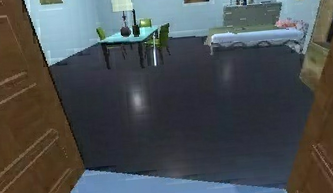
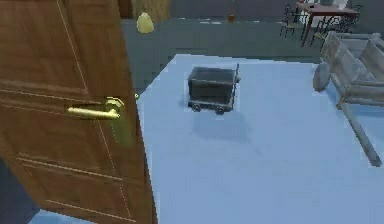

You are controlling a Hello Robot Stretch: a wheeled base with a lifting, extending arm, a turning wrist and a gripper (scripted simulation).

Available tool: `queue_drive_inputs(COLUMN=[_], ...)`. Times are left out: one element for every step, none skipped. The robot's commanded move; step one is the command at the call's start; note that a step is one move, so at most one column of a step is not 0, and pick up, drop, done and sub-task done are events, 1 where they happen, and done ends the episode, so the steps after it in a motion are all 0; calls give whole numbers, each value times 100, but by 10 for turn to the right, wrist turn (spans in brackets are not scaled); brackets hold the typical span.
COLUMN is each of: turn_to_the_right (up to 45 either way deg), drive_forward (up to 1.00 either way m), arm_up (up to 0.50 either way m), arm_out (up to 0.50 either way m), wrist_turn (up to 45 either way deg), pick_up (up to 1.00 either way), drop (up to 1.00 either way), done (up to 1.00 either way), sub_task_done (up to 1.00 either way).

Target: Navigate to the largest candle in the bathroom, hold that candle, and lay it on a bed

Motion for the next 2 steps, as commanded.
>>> queue_drive_inputs(turn_to_the_right=[0,30], drive_forward=[100,0], arm_up=[0,0], arm_out=[0,0], wrist_turn=[0,0], pick_up=[0,0], drop=[0,0], done=[0,0], sub_task_done=[0,0])
